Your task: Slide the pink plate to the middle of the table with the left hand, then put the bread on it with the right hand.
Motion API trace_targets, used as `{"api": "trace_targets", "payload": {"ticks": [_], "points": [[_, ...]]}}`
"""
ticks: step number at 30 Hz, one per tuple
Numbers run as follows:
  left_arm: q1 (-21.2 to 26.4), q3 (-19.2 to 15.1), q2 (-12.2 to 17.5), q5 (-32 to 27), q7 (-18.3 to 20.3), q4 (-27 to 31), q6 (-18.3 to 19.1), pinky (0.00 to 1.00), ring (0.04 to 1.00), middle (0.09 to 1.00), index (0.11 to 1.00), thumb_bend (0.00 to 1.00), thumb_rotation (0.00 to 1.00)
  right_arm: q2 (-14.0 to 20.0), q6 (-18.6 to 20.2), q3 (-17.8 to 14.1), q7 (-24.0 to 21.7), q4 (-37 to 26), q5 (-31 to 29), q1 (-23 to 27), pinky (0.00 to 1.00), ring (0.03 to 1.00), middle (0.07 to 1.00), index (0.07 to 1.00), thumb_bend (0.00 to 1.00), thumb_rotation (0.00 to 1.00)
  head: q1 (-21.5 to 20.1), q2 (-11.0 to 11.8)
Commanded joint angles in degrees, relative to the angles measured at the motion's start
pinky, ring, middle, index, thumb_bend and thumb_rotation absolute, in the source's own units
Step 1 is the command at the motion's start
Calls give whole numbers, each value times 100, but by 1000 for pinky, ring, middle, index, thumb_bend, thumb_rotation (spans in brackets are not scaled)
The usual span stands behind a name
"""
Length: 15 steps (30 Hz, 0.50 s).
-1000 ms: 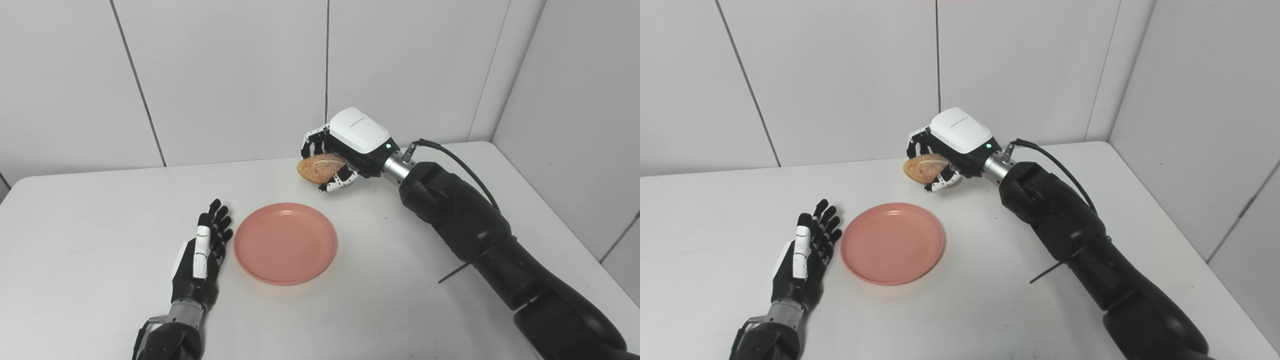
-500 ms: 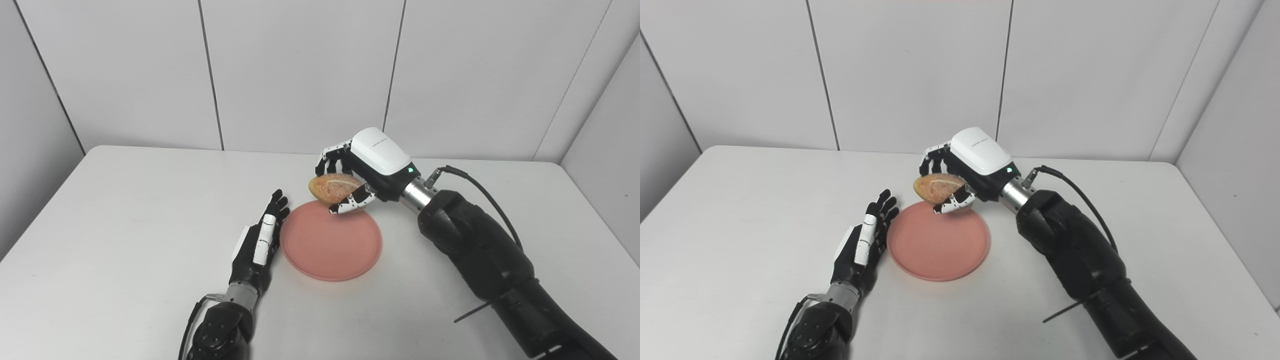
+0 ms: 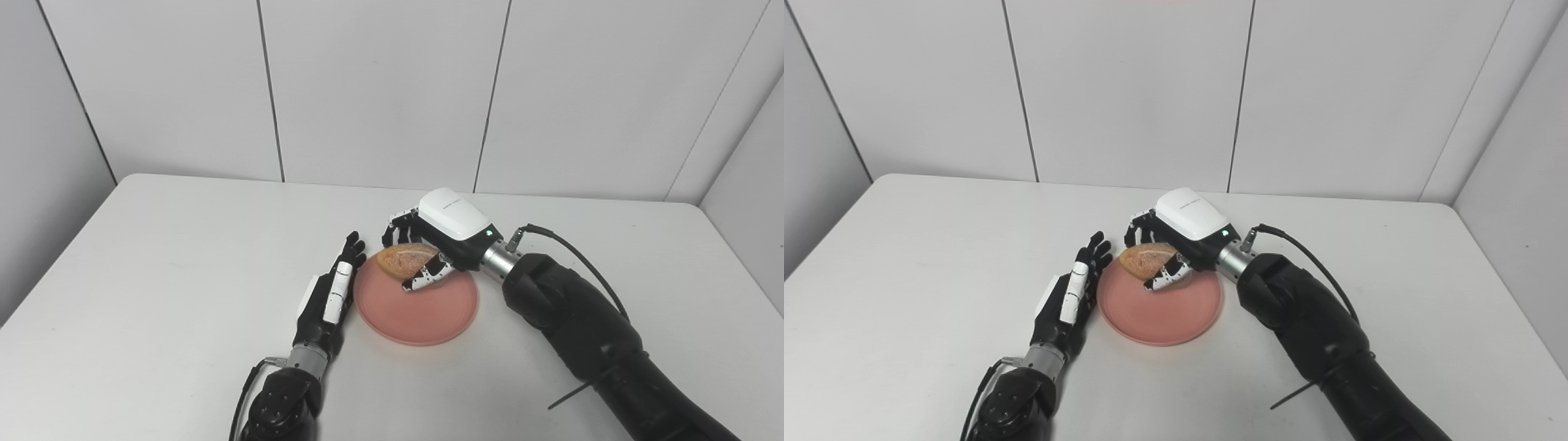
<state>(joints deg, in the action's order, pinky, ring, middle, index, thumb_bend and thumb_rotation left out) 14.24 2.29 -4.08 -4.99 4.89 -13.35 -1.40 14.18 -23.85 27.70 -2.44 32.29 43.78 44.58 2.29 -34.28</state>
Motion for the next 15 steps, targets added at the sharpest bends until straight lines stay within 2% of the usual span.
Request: {"api": "trace_targets", "payload": {"ticks": [1, 9, 15], "points": [[54, 17, -65, 55, -51, -98, -223, 990, 988, 995, 1000, 715, 1000, -48, -226, -17, 193, 21, -2, 448, 399, 405, 419, 521, 514, 0, -15, 2], [137, -32, -74, 128, -169, -281, -428, 1000, 997, 1000, 1000, 724, 1000, -48, -240, 121, 314, 389, 124, 571, 411, 410, 430, 518, 516, 0, -33, -8], [248, -82, -89, 191, -304, -440, -593, 1000, 1000, 1000, 1000, 713, 1000, -7, -189, 124, 182, 300, 71, 503, 434, 410, 420, 520, 514, 0, -61, -29]]}}
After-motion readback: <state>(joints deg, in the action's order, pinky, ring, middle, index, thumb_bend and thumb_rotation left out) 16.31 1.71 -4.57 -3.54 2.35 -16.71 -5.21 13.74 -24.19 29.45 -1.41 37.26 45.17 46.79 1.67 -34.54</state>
